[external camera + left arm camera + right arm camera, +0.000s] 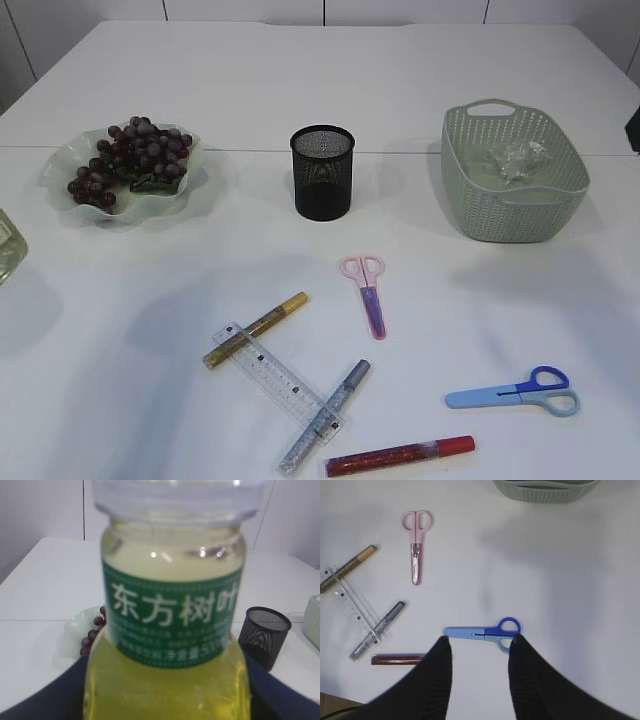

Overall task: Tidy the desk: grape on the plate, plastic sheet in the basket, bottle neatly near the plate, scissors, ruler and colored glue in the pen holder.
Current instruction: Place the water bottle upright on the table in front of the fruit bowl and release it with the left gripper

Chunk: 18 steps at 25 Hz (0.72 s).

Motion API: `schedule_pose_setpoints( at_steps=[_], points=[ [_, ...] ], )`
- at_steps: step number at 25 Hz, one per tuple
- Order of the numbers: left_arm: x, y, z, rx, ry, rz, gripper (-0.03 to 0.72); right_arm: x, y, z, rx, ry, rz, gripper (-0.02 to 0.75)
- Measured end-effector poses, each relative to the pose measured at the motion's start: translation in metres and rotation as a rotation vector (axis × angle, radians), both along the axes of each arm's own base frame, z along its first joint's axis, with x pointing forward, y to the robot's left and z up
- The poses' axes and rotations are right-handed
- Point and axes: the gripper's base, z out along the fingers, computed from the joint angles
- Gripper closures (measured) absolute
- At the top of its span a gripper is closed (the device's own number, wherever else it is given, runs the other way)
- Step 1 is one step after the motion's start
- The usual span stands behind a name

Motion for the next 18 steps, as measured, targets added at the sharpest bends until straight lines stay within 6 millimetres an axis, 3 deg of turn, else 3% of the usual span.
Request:
schedule_pose_setpoints(
  at_steps=[3, 10, 16, 18],
  points=[
    [0.013, 0.002, -0.007, 0.014, -0.028, 0.006, 0.244, 0.0, 0.0, 0.0, -0.005, -0.001, 0.002, 0.424],
    [0.048, 0.008, -0.046, 0.023, -0.051, 0.035, 0.245, 0.0, -0.001, 0.0, -0.012, -0.003, 0.012, 0.424],
    [0.074, 0.012, -0.104, 0.027, 0.147, 0.049, 0.245, 0.0, -0.001, 0.0, -0.018, -0.006, 0.026, 0.425],
    [0.081, 0.013, -0.114, 0.027, 0.179, 0.048, 0.245, 0.0, -0.001, 0.0, -0.021, -0.007, 0.029, 0.425]
  ],
)
